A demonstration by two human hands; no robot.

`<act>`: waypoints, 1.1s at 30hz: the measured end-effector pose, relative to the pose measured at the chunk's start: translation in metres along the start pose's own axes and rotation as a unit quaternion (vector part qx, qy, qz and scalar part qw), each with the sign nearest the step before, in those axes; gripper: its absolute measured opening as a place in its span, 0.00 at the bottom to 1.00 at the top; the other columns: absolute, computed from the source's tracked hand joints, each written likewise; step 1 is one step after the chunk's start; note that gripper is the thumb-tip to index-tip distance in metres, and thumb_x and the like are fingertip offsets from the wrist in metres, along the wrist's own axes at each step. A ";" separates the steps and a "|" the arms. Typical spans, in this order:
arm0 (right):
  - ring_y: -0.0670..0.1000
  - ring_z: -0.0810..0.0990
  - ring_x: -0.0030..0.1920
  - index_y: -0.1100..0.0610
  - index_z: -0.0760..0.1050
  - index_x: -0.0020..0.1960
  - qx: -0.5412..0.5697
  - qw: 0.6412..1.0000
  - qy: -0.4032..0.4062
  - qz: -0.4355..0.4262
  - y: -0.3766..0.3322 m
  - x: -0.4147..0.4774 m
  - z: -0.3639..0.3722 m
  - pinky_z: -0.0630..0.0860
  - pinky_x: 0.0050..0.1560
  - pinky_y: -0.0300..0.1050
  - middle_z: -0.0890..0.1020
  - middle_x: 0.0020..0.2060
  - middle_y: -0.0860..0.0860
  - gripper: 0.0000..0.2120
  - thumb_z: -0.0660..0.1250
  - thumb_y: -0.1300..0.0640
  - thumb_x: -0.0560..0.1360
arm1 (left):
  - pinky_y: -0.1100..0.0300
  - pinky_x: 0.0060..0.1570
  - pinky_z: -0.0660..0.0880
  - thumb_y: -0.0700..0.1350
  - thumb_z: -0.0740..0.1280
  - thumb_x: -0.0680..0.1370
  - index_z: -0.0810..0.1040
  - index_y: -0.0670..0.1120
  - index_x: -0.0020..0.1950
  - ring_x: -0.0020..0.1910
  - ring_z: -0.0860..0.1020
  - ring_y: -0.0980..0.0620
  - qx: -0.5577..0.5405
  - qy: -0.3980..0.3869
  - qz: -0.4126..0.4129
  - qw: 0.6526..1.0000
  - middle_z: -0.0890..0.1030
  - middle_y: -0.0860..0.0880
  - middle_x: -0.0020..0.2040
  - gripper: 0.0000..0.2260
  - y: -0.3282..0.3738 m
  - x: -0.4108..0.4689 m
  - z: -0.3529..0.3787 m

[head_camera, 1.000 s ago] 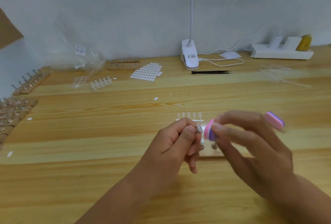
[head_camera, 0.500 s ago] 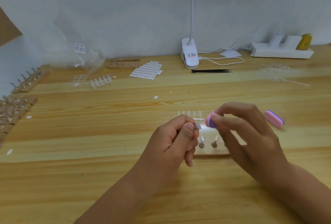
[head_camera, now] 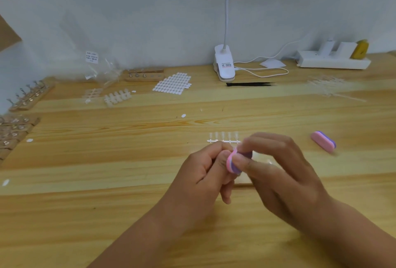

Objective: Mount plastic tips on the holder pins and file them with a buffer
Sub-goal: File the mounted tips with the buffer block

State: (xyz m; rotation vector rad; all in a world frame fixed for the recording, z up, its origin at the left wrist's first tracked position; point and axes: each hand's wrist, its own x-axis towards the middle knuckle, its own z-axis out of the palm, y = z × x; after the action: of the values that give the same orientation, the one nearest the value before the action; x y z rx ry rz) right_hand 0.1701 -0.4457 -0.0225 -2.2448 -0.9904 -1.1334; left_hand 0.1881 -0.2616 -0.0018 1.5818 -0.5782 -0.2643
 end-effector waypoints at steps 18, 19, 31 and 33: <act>0.54 0.77 0.59 0.60 0.75 0.62 0.012 1.000 -0.007 -0.007 -0.005 0.000 0.001 0.71 0.63 0.43 0.76 0.57 0.55 0.16 0.64 0.73 0.77 | 0.59 0.26 0.71 0.47 0.57 0.81 0.76 0.43 0.44 0.27 0.70 0.52 -0.028 -0.005 -0.032 0.999 0.71 0.53 0.30 0.13 0.003 0.001 0.000; 0.56 0.77 0.58 0.60 0.75 0.61 0.002 1.000 -0.024 -0.006 -0.001 0.000 0.000 0.71 0.64 0.43 0.77 0.56 0.57 0.17 0.64 0.74 0.76 | 0.60 0.25 0.69 0.48 0.57 0.82 0.76 0.45 0.43 0.27 0.69 0.53 -0.027 -0.003 -0.042 0.999 0.70 0.53 0.30 0.13 0.003 0.001 -0.001; 0.56 0.79 0.53 0.59 0.75 0.59 -0.030 0.992 0.003 0.121 0.021 0.002 -0.009 0.74 0.59 0.40 0.78 0.53 0.58 0.15 0.66 0.73 0.76 | 0.66 0.23 0.63 0.50 0.59 0.79 0.76 0.52 0.39 0.27 0.67 0.56 -0.101 0.034 -0.058 0.993 0.71 0.54 0.30 0.11 0.014 0.000 -0.004; 0.54 0.78 0.53 0.57 0.75 0.60 -0.022 0.987 0.027 0.157 0.025 0.002 -0.013 0.72 0.60 0.35 0.77 0.54 0.53 0.11 0.64 0.66 0.79 | 0.66 0.26 0.65 0.48 0.59 0.78 0.76 0.53 0.39 0.29 0.68 0.55 -0.098 0.107 -0.015 0.989 0.73 0.52 0.32 0.10 0.014 0.002 -0.007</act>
State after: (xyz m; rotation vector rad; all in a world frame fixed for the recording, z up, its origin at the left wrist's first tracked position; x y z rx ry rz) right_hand 0.1833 -0.4691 -0.0145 -2.2893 -0.5672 -1.0771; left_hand 0.1903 -0.2563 0.0128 1.4074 -0.3505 -0.1648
